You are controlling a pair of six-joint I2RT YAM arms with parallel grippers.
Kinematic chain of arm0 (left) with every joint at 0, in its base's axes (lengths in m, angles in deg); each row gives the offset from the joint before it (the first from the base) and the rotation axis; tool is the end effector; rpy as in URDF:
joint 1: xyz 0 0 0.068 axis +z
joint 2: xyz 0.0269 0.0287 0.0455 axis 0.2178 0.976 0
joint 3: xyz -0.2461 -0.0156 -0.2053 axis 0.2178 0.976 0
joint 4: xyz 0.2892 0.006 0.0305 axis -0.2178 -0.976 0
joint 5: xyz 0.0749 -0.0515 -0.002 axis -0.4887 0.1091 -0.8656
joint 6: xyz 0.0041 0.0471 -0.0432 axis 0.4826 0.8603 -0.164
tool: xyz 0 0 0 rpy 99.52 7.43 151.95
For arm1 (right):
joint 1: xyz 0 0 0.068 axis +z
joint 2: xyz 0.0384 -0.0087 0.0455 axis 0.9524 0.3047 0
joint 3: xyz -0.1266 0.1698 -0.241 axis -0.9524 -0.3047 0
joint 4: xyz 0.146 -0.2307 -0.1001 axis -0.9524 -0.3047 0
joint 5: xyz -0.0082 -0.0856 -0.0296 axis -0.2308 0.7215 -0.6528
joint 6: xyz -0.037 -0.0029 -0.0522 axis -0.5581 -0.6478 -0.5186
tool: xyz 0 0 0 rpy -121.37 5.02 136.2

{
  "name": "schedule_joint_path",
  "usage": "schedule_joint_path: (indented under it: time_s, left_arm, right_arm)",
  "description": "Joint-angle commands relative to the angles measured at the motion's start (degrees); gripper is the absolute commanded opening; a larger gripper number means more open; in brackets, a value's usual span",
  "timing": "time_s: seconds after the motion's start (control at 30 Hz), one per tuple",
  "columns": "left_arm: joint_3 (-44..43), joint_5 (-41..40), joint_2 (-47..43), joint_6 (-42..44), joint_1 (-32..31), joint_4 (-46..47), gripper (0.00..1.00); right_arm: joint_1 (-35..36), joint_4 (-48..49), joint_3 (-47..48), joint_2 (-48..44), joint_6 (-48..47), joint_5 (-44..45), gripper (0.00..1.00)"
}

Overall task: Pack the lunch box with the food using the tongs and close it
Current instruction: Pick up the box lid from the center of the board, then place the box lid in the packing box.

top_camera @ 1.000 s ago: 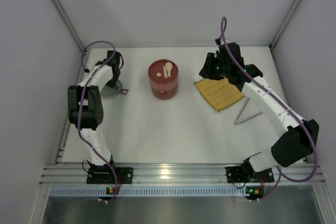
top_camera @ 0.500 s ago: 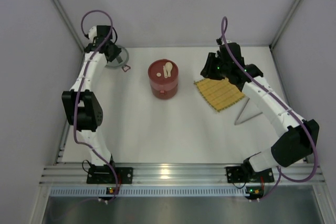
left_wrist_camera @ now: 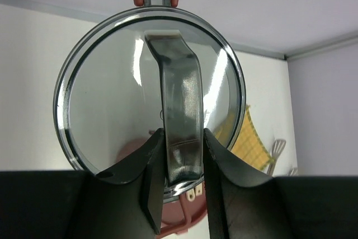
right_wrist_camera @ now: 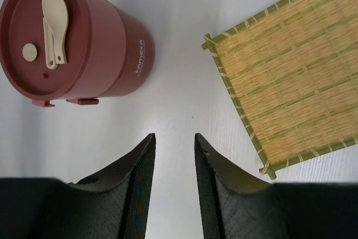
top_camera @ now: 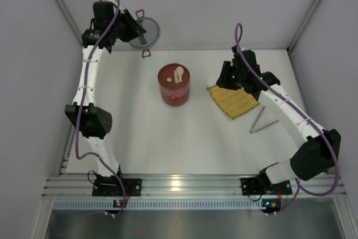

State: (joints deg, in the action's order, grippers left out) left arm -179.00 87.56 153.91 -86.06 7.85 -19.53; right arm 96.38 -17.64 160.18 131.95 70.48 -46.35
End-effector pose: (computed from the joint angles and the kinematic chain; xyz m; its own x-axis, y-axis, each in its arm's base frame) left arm 0.4916 -0.0550 0.4984 -0.5304 -0.4690 -0.7062 0.0666 0.8074 -0.5863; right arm 0.3208 0.1432 0.3832 -0.6902 0.1812 -0.7006 -0.1054 0.9326 0.3451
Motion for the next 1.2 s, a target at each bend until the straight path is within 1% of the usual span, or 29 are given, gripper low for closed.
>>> schedule_joint_path:
  time_s: [0.0,0.07,0.2,0.33,0.43,0.47,0.53,0.57,0.6,0.7,0.9,1.17]
  left_arm:
    - [-5.0,5.3,0.2,5.0,-2.1,-5.8,0.0]
    - [-5.0,2.4,0.1,5.6,-3.2,-7.9,0.0]
    - [-4.4,-0.7,-0.5,7.7,-7.4,-9.8,0.0]
    - [-4.1,-2.4,-0.8,7.3,-10.6,-10.9,0.0]
    - [-2.8,-5.3,-1.1,7.0,-13.3,-11.4,0.0]
    - [-2.4,-7.7,-1.6,6.1,-14.4,-11.5,0.0]
    - [0.8,-10.2,-2.8,5.1,-15.7,-11.0,0.0]
    - [2.4,-11.6,-4.3,3.2,-16.4,-10.5,0.0]
    - [6.7,-13.6,-5.4,2.2,-16.6,-8.4,0.0]
    - [14.5,-13.8,-9.1,-0.1,-17.2,-3.4,0.0]
    - [17.7,-14.5,-9.5,0.3,-19.8,-2.3,0.0]
    - [18.1,-13.5,-8.2,1.6,-20.2,-0.7,0.0]
  right_arm:
    - [-1.0,0.2,-0.5,-2.8,0.0,1.5,0.34]
    - [-1.0,0.2,-1.0,-3.1,0.0,1.7,0.34]
    - [-0.9,0.5,-2.3,-3.8,0.3,1.7,0.33]
    - [-1.0,0.6,-3.5,-4.3,0.5,1.8,0.33]
    - [-1.0,0.8,-4.3,-4.9,0.6,1.9,0.33]
    - [-1.0,0.9,-4.5,-5.1,0.6,1.9,0.33]
    - [-0.9,0.9,-5.1,-5.5,0.6,1.9,0.33]
    - [-1.0,0.9,-5.2,-5.7,0.7,1.9,0.33]
    - [-0.9,0.9,-5.6,-5.8,0.7,1.9,0.33]
    - [-1.0,1.0,-6.4,-6.8,1.0,1.8,0.33]
    - [-1.0,0.6,-7.1,-8.1,1.4,1.9,0.33]
    - [-1.0,0.4,-6.7,-8.4,1.5,1.7,0.33]
